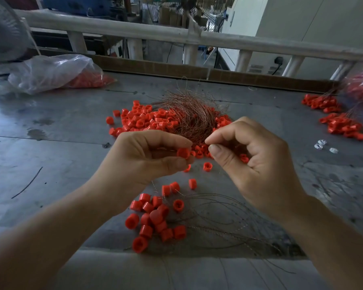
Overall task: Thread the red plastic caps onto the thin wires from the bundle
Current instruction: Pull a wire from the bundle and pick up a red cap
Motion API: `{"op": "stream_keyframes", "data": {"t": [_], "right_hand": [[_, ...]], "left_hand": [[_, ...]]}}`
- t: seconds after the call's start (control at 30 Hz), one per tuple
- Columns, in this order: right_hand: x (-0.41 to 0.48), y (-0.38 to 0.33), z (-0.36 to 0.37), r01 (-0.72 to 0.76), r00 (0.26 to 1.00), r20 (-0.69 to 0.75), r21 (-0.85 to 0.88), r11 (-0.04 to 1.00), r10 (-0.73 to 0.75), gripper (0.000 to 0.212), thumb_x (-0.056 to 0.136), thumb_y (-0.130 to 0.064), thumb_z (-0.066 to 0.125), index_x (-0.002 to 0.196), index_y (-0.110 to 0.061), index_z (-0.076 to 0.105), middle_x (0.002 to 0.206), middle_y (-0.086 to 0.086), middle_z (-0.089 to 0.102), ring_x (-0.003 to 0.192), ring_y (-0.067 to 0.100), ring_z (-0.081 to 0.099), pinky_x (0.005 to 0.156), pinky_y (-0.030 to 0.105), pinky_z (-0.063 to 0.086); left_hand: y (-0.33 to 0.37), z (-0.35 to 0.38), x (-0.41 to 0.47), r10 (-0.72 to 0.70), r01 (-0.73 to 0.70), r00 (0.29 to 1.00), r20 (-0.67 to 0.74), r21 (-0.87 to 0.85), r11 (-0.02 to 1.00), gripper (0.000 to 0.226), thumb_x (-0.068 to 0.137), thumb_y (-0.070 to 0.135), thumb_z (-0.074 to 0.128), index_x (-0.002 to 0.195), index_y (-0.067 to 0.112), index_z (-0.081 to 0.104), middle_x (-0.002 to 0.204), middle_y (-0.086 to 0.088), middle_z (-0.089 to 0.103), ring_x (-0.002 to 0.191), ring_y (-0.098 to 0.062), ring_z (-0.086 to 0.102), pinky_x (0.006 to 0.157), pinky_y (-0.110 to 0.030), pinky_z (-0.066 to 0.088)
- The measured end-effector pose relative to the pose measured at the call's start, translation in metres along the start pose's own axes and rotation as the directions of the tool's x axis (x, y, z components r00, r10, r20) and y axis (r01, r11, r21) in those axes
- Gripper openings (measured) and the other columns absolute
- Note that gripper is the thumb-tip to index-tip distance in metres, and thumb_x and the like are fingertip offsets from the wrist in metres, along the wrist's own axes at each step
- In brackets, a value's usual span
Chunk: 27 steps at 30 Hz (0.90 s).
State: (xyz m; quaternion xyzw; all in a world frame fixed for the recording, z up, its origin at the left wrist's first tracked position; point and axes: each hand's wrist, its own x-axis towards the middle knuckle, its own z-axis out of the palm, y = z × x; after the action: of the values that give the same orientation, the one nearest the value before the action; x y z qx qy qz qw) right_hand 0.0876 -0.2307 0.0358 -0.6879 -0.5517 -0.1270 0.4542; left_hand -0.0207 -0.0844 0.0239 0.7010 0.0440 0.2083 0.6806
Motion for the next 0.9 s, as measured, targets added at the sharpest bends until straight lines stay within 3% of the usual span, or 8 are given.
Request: {"op": "stream_keyframes", "data": {"t": [0.3,0.73,0.83,0.9], "right_hand": [[-0.0022,-0.003,0.0069,-0.015,0.994,0.108,-0.015,1.0,0.017,0.005,0.079,-0.008,0.061,0.079,-0.01,0.065,0.072,-0.017,0.049,0.068,-0.007,0.046,0.062,0.003,0.035],[0.0004,-0.0017,0.005,-0.056,0.991,0.121,-0.068,0.996,0.064,0.006,0.078,-0.01,0.06,0.078,-0.011,0.066,0.07,-0.018,0.048,0.065,-0.006,0.045,0.06,0.004,0.033],[-0.0001,-0.0015,0.0043,-0.058,0.99,0.122,-0.073,0.996,0.067,0.007,0.078,-0.012,0.059,0.078,-0.01,0.066,0.07,-0.019,0.048,0.064,-0.007,0.045,0.059,0.003,0.033],[0.0006,-0.0008,0.0031,-0.074,0.99,0.12,-0.064,0.995,0.081,0.008,0.079,-0.014,0.059,0.078,-0.011,0.066,0.071,-0.016,0.051,0.064,-0.005,0.047,0.058,0.004,0.033]], "left_hand": [[0.0018,0.0034,-0.0007,0.076,-0.075,0.997,-0.012,0.044,0.996,0.033,0.048,0.025,0.072,0.08,0.023,0.074,0.076,0.002,0.074,0.072,-0.011,0.07,0.064,-0.013,0.052],[0.002,0.0022,-0.0006,0.03,-0.03,0.999,0.011,-0.025,0.999,0.039,0.044,0.023,0.072,0.082,0.025,0.075,0.075,0.002,0.074,0.072,-0.011,0.071,0.063,-0.014,0.052],[0.0024,-0.0003,-0.0009,0.011,-0.007,0.998,0.068,-0.067,0.998,0.047,0.041,0.006,0.08,0.084,0.024,0.075,0.079,-0.001,0.074,0.075,-0.013,0.071,0.065,-0.015,0.053],[0.0009,-0.0017,-0.0004,0.004,0.008,0.994,0.111,-0.106,0.994,0.04,0.057,-0.001,0.069,0.088,0.023,0.075,0.084,-0.002,0.074,0.08,-0.014,0.07,0.068,-0.016,0.053]]}}
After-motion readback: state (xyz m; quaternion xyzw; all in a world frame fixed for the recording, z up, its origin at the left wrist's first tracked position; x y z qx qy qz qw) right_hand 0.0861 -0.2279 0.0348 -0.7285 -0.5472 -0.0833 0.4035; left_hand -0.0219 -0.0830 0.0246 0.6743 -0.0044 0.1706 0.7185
